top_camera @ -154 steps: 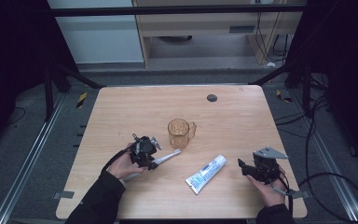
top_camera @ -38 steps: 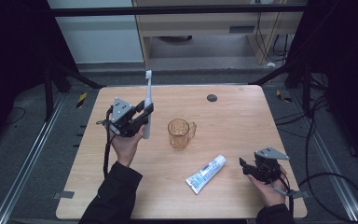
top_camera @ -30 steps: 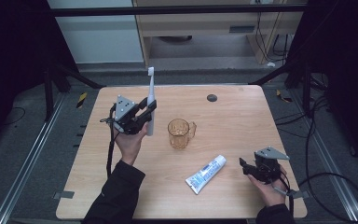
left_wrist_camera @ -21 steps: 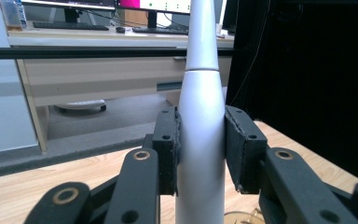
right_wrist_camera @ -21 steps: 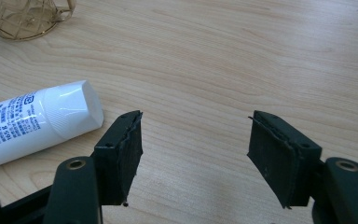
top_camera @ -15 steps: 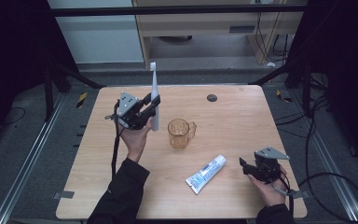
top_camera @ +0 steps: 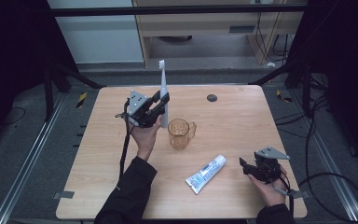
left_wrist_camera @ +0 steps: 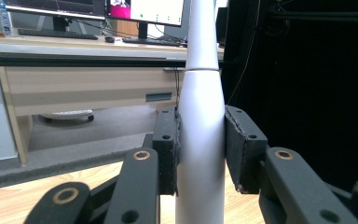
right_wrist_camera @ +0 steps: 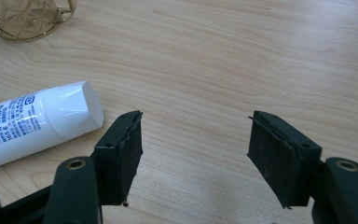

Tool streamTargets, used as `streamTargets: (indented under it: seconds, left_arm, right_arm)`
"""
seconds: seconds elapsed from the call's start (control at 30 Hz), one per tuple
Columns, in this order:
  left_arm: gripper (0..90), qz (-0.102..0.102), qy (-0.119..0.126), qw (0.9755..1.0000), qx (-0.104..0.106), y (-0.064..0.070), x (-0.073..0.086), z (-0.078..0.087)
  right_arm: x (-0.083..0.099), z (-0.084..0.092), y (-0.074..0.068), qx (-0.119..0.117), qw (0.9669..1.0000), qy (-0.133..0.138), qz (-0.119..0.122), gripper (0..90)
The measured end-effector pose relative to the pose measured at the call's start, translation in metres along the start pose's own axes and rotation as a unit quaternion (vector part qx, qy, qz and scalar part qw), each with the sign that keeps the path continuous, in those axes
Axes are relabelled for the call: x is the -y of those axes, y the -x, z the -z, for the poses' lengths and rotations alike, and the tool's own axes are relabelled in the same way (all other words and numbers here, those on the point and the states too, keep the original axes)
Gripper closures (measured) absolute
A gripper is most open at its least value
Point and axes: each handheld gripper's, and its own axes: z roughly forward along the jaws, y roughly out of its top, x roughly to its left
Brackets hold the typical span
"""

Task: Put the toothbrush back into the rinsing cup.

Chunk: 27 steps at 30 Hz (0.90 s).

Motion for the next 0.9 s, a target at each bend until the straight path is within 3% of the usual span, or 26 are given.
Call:
streamTargets:
  seconds: [0.9]
  left_arm:
    - [67.0,0.002,0.002,0.9999,0.017,0.007,0.022,-0.022]
  right_arm:
    - [0.001,-0.002,0.001,-0.001,1.0,-0.002,-0.001,34.8]
